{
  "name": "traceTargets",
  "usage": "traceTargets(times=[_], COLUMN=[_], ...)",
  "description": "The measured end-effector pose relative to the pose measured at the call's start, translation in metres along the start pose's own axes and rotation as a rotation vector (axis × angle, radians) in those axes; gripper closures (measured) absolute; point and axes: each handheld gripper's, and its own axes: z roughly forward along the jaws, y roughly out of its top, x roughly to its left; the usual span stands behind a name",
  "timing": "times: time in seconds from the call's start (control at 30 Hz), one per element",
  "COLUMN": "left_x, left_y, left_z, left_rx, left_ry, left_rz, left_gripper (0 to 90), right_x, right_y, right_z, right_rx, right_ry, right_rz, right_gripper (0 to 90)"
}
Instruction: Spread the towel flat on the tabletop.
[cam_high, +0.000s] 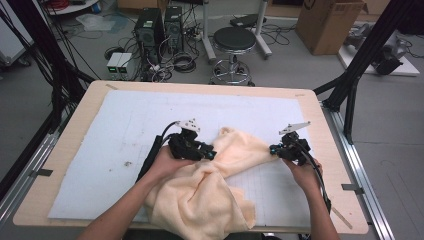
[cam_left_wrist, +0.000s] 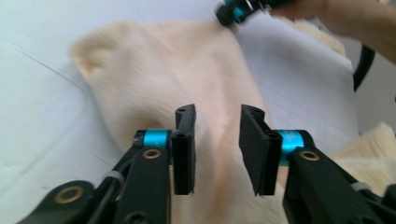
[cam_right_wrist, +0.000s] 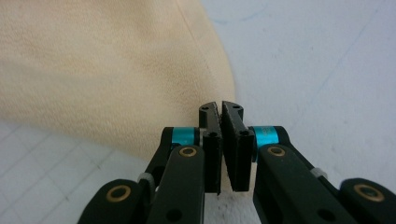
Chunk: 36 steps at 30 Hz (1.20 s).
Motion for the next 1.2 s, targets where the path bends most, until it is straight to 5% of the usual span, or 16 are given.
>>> traceTargets(times=[0.2, 0.27, 0.5, 0.67, 0.9, 0.97, 1.1, 1.2], left_x=[0.018, 0.020, 0.024, 0.029, 0.029, 0.029, 0.029, 0.030], left_y=[0.008, 0.006, 0.003, -0.007, -0.025, -0.030, -0.038, -0.042], left_z=[0.007, 0.009, -0.006, -0.023, -0.042, -0.045, -0.050, -0.050], left_rx=[0.008, 0.018, -0.005, -0.029, -0.097, -0.106, -0.110, -0.106], left_ry=[0.085, 0.097, 0.139, 0.166, 0.200, 0.205, 0.208, 0.211], left_rz=[-0.025, -0.029, -0.011, 0.006, 0.031, 0.030, 0.018, 0.009], left_gripper=[63.7, 64.9, 63.6, 62.0, 55.6, 53.9, 50.9, 50.1], right_x=[-0.012, -0.011, 0.029, 0.062, 0.092, 0.099, 0.107, 0.109], right_y=[-0.012, -0.010, 0.032, 0.060, 0.077, 0.078, 0.078, 0.074], right_z=[-0.011, -0.014, -0.002, 0.013, 0.040, 0.049, 0.065, 0.073], right_rx=[0.005, -0.030, -0.139, -0.222, -0.221, -0.203, -0.120, -0.051], right_ry=[-0.041, -0.037, 0.078, 0.228, 0.315, 0.296, 0.205, 0.191], right_rz=[0.031, 0.033, -0.040, -0.079, -0.088, -0.094, -0.124, -0.146], right_gripper=[86.2, 77.0, 59.1, 49.7, 35.0, 33.3, 45.9, 72.4])
